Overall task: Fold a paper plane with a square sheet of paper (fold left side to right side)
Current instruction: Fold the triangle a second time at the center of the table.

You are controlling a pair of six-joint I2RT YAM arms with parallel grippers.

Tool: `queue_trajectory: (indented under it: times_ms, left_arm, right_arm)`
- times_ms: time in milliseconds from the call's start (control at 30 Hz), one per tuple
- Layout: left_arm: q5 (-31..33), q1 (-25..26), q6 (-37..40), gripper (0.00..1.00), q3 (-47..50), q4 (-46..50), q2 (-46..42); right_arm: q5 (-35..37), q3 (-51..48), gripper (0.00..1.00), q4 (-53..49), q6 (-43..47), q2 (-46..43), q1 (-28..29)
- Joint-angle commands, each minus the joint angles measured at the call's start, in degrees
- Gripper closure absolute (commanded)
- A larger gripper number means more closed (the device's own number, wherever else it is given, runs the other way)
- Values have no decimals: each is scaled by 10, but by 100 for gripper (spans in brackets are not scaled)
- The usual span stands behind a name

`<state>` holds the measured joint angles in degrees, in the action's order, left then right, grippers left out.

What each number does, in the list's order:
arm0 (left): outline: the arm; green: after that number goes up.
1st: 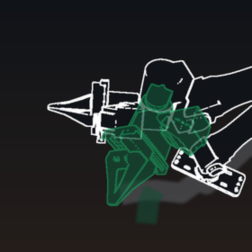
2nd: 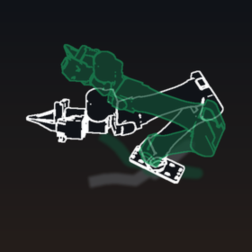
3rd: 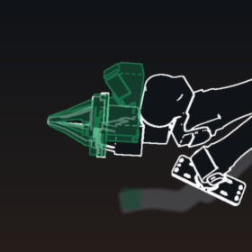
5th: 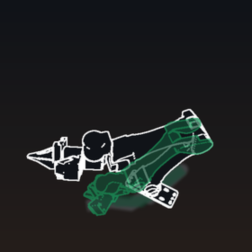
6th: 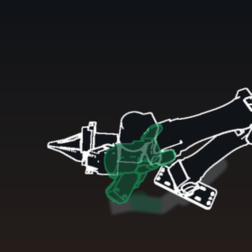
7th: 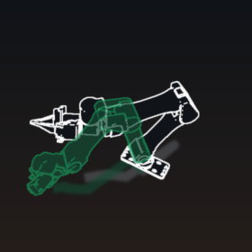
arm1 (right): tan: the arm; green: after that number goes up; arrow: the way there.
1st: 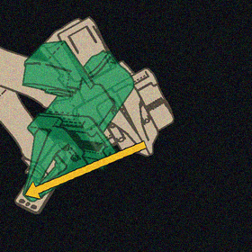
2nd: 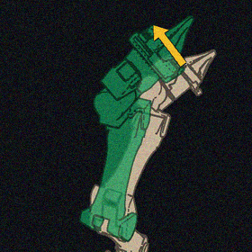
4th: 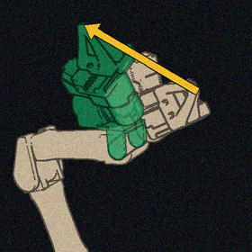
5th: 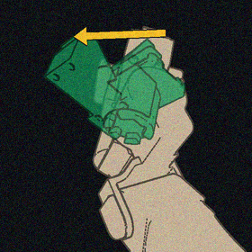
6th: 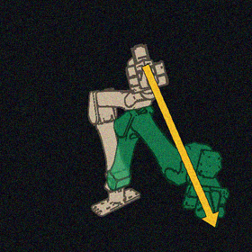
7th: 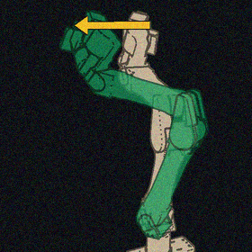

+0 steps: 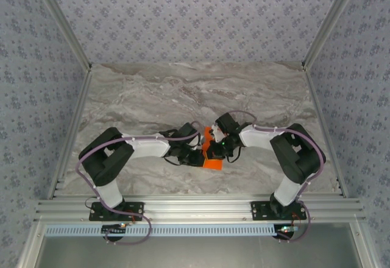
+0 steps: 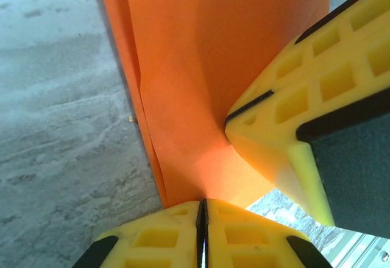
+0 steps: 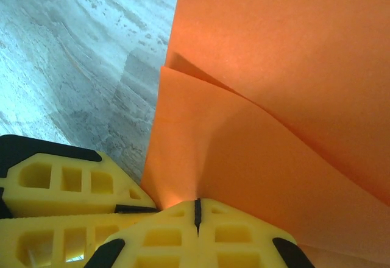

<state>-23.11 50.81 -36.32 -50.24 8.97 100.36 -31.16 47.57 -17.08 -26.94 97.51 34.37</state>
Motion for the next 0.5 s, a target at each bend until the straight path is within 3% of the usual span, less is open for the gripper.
queue_trajectory:
  times_ms: [0,467]
  left_arm:
    - [47,3,-6,91,11,58,34]
    - [47,-4,-11,93,26,51,41]
  right_arm:
    - [37,3,100,-41,25,10,-22]
    - [43,-9,100,-82,89,-6,-112]
